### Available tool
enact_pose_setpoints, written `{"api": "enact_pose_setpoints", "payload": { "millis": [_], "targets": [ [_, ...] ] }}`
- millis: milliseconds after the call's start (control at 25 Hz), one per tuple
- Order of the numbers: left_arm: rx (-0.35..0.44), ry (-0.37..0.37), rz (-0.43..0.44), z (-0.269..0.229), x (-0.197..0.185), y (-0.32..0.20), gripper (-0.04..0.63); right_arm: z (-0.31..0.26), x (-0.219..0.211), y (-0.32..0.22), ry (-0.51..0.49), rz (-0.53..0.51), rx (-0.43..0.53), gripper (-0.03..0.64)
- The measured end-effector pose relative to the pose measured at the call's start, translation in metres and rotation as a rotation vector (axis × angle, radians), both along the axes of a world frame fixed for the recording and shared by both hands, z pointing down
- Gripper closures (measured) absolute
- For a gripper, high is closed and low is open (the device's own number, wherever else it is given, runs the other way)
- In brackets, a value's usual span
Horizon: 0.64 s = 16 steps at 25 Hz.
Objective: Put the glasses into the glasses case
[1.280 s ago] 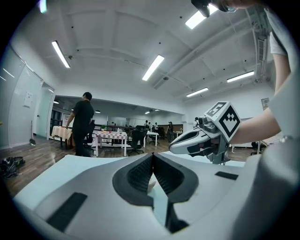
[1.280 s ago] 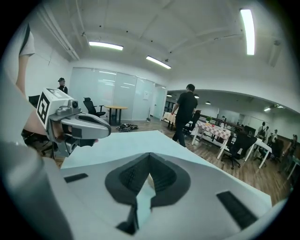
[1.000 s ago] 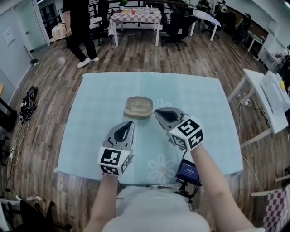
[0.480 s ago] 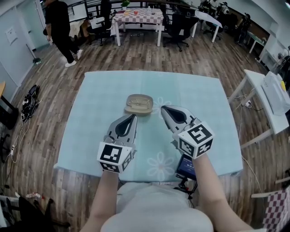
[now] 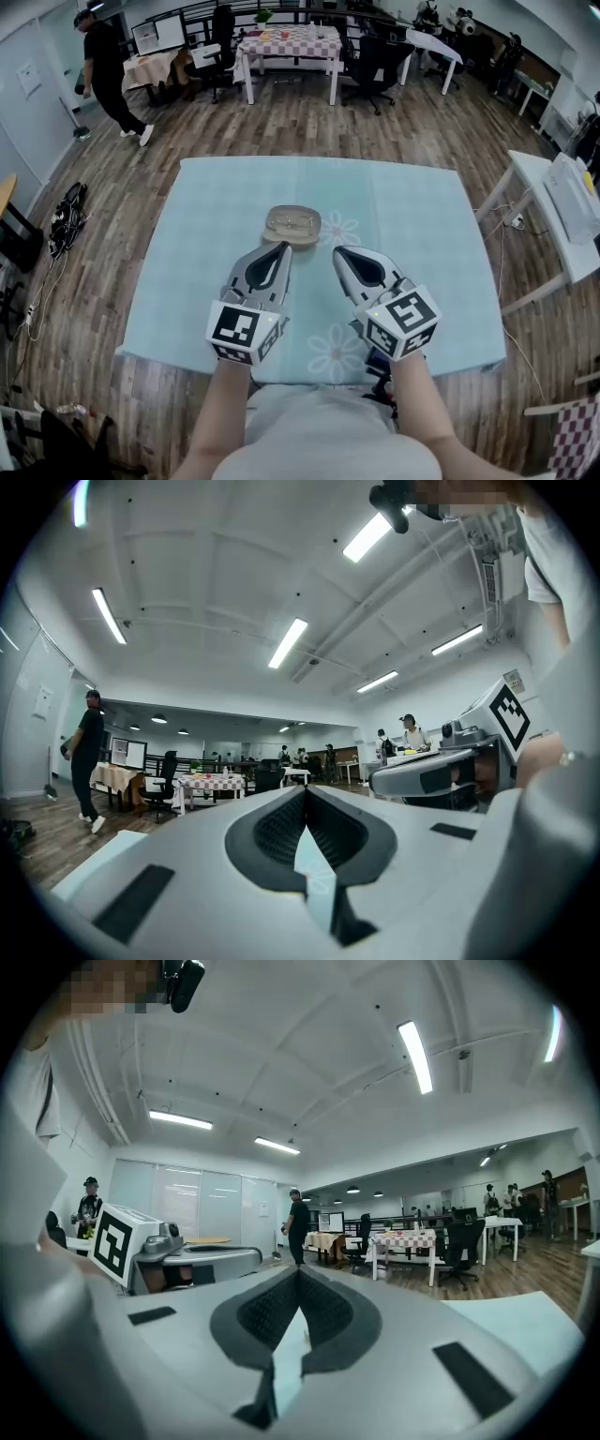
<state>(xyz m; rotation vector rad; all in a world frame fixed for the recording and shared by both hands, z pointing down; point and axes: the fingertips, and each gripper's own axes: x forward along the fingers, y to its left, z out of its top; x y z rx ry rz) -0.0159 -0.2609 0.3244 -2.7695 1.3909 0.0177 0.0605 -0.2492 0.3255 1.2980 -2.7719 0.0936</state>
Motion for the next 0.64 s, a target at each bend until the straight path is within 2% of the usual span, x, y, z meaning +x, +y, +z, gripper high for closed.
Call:
{"api": "enact_pose_setpoints", "payload": {
  "millis": [640],
  "targets": [
    [-0.003, -0.001, 0.000, 0.0020, 0.0074, -0.0082, 0.586, 0.0088, 0.0029, -0.0066, 0.031, 0.002, 0.005, 0.611]
  ]
}}
